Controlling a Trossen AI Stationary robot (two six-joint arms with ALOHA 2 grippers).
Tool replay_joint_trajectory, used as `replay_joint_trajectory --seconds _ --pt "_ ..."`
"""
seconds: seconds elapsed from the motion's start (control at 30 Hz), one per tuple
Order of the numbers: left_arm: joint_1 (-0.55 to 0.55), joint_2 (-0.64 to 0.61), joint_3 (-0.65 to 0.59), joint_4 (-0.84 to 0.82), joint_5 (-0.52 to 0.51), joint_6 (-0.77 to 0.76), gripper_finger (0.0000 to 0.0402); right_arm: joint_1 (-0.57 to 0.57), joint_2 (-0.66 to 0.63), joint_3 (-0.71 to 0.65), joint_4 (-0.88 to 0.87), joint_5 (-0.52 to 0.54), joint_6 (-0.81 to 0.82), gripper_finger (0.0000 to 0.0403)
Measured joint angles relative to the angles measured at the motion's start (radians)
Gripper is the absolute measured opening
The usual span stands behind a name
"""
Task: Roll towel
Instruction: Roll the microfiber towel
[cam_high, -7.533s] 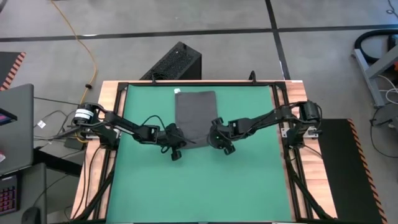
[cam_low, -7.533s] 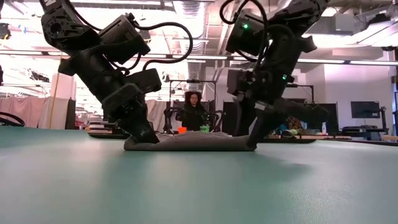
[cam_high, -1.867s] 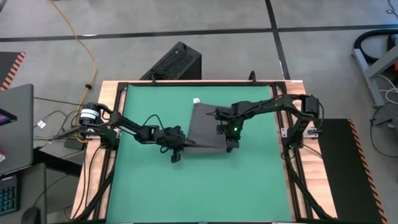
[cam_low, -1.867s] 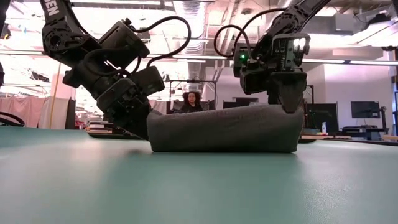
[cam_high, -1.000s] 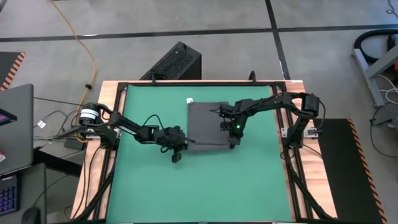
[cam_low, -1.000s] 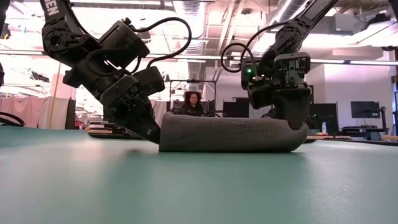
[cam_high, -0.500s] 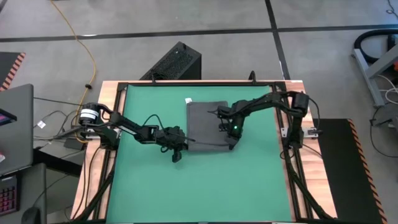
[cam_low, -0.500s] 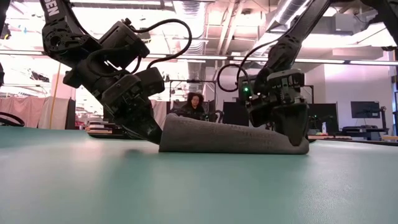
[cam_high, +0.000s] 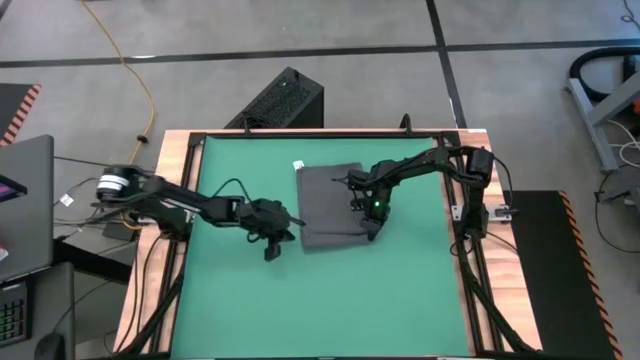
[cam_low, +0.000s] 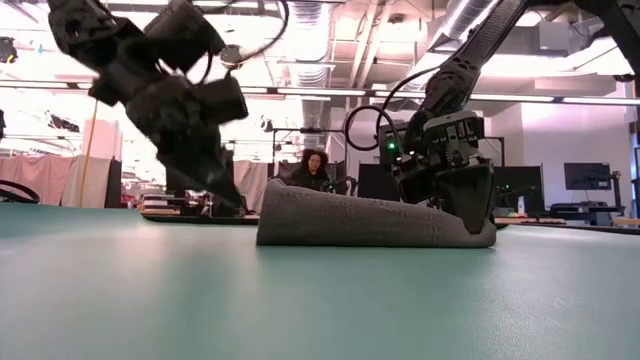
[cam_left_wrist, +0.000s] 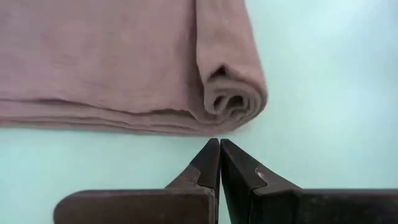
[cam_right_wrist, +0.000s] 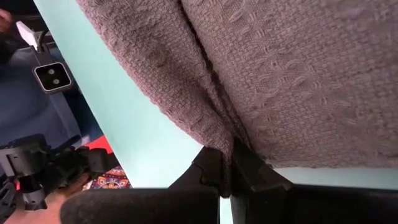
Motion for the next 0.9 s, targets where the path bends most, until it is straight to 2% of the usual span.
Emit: replay_joint_trajectory --seconds 0.13,0.2,0.3,0.47,0.6,0.7,0.9 --pt "-0.005 -0.145 -0.001 -0.019 -0.039 0.021 0.0000 0.000 0.000 0.000 0.006 0.002 0.001 0.0021" --pt "-0.019 -0.207 0.002 0.034 -0.118 0.066 0.0000 -0.001 0.000 0.000 0.011 0.002 0.001 0.0021" --pt "-0.019 -0.211 0.003 0.058 -0.207 0.130 0.0000 -0.001 0.000 0.000 0.016 0.002 0.000 0.0021" --pt "0.010 -0.107 0.017 0.136 -0.090 0.056 0.0000 -0.001 0.000 0.000 0.022 0.003 -0.002 0.0021" --pt "-0.007 -0.005 0.073 0.183 -0.096 0.107 0.0000 -0.001 0.000 0.000 0.025 0.004 -0.002 0.0021" --pt "-0.008 0.053 0.122 0.193 -0.059 0.136 0.0000 -0.001 0.000 0.000 0.030 0.005 -0.002 0.0021" --pt "-0.001 0.086 0.141 0.185 -0.012 0.132 0.0000 -0.002 0.000 0.000 0.035 0.006 -0.005 0.0021"
